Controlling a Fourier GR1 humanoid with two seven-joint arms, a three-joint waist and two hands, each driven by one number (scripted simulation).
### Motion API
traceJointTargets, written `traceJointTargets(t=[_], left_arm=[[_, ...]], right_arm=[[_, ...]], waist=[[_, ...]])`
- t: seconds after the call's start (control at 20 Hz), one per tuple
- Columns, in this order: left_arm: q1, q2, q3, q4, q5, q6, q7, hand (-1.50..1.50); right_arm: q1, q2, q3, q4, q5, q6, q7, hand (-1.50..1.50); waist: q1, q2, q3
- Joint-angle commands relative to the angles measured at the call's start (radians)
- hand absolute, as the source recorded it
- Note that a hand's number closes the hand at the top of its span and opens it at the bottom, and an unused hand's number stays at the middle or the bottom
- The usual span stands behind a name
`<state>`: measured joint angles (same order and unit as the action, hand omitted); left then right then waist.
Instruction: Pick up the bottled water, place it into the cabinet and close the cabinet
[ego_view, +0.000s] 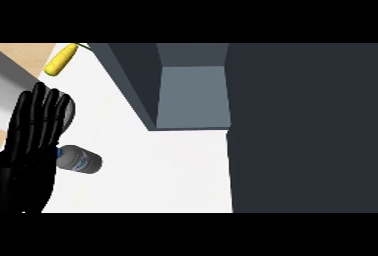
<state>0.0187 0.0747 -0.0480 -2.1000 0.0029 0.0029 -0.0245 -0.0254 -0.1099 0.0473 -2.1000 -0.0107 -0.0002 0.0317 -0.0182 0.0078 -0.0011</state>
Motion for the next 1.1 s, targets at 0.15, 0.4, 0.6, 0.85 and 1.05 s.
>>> traceJointTargets(t=[0.15,0.4,0.6,0.85,1.05], left_arm=[[0.040,0.116,0.029,-0.084,0.189,-0.218,-0.010,-1.50],[0.172,0.060,0.012,0.065,0.403,-0.216,0.183,-1.50],[0.291,0.121,0.066,-0.078,0.545,-0.250,0.280,-1.50],[0.364,0.206,0.231,-0.060,0.701,-0.363,0.270,-1.50],[0.396,0.197,0.277,-0.027,0.715,-0.442,0.264,-1.50]], right_arm=[[0.117,-0.058,-0.073,-0.092,-0.065,0.081,-0.058,-1.50],[0.197,0.066,0.047,-0.034,-0.247,0.086,0.095,-1.50],[0.321,0.034,0.024,-0.132,-0.344,0.126,0.148,-1.50],[0.472,0.047,0.045,-0.210,-0.365,0.182,0.091,-1.50],[0.443,0.078,0.073,-0.183,-0.304,0.162,0.086,-1.50]], waist=[[0.014,-0.012,0.001],[0.017,-0.003,0.002],[0.022,-0.014,0.002],[0.016,-0.012,0.001],[0.020,-0.010,0.001]])
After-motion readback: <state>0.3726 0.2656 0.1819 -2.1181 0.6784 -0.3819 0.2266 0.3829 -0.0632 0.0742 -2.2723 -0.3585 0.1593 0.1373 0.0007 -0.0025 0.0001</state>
